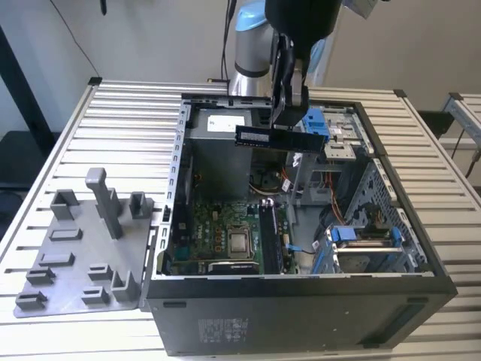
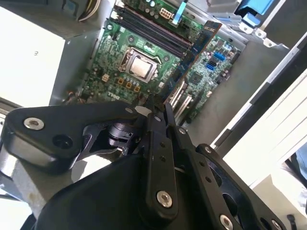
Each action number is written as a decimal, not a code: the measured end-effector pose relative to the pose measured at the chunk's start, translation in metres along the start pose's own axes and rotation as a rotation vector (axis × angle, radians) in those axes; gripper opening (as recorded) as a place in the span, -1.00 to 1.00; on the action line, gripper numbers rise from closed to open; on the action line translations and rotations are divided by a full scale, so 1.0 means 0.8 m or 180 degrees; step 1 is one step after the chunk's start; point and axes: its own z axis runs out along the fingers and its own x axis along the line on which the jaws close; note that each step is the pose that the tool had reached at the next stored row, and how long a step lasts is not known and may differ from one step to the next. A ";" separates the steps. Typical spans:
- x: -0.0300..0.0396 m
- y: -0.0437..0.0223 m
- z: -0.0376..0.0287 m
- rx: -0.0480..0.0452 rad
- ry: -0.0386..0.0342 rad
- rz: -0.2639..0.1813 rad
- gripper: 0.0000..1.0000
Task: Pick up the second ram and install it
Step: 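Pick up the second ram and move it above second insertion slot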
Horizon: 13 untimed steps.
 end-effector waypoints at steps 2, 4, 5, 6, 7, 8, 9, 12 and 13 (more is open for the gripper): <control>-0.0077 0.0007 0.0006 0.0000 0.0000 0.0000 -0.72; -0.0148 0.0014 0.0011 0.0000 0.0000 0.0000 -0.72; -0.0181 0.0017 0.0013 0.0000 0.0000 0.0000 -0.72; -0.0213 0.0020 0.0015 0.0000 0.0000 0.0000 -0.72; -0.0244 0.0023 0.0018 0.0000 0.0000 0.0000 -0.72; -0.0272 0.0025 0.0020 0.0000 0.0000 0.0000 -0.72; -0.0302 0.0028 0.0022 0.0000 0.0000 0.0000 -0.72; -0.0382 0.0035 0.0028 0.0000 0.0000 0.0000 -0.72; -0.0412 0.0038 0.0030 0.0000 0.0000 0.0000 -0.72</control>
